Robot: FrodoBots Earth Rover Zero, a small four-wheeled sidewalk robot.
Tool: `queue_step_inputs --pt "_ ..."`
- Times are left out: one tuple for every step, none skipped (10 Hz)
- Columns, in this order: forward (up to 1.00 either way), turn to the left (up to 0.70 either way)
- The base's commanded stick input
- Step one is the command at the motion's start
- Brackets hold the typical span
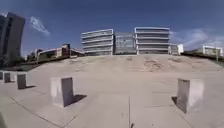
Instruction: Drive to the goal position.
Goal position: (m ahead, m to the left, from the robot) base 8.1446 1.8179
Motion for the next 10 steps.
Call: queue_step_inputs --pt "0.44 -0.01" --pt "0.44 -0.01" --pt "0.44 -0.01" --pt "0.44 -0.01" --pt "0.44 -0.01" --pt "0.44 -0.01" --pt "0.44 -0.01" --pt "0.44 -0.01" --pt "0.44 -0.01" --pt "0.44 -0.01"
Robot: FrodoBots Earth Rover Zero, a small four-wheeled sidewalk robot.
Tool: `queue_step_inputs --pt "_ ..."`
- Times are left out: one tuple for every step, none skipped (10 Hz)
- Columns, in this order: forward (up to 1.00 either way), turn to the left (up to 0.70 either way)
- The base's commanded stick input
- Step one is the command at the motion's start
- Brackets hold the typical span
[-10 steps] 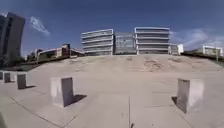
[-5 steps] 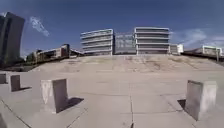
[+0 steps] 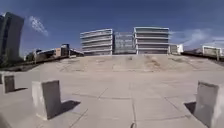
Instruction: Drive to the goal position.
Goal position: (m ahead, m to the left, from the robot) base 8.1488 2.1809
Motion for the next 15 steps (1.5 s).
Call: queue_step_inputs --pt "0.44 -0.01" --pt "0.44 -0.01" --pt "0.44 -0.01" --pt "0.44 -0.01" --pt "0.44 -0.01" --pt "0.44 -0.01" --pt "0.44 -0.01" --pt "0.44 -0.01" --pt "0.44 -0.01" --pt "0.44 -0.01" --pt "0.44 -0.01" --pt "0.45 -0.01" --pt "0.45 -0.01" --pt "0.44 -0.01" --pt "0.44 -0.01"
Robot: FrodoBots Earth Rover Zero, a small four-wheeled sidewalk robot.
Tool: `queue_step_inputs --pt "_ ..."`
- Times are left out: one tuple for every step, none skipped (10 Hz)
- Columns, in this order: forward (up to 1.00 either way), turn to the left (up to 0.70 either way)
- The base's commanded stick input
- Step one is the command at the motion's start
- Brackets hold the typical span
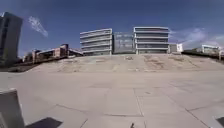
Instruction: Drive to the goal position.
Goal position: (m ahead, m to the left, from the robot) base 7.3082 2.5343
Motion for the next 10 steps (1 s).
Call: queue_step_inputs --pt "0.44 -0.01" --pt "0.44 -0.01" --pt "0.44 -0.01" --pt "0.44 -0.01" --pt "0.44 -0.01" --pt "0.44 -0.01" --pt "0.44 -0.01" --pt "0.45 -0.01" --pt "0.44 -0.01" --pt "0.44 -0.01"
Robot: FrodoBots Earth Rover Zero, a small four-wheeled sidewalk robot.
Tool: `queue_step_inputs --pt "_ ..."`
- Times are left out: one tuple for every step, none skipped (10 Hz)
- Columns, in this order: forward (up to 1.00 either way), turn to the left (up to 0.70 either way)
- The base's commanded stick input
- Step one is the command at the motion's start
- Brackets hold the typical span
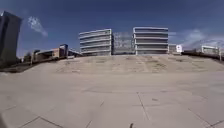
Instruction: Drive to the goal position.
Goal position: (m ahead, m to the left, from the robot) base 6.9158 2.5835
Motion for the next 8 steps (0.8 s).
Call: queue_step_inputs --pt "0.47 -0.01" --pt "0.64 -0.01" --pt "0.70 -0.01" --pt "0.70 -0.01" --pt "0.70 -0.01" --pt "0.70 -0.01" --pt "0.70 -0.01" --pt "0.70 -0.01"
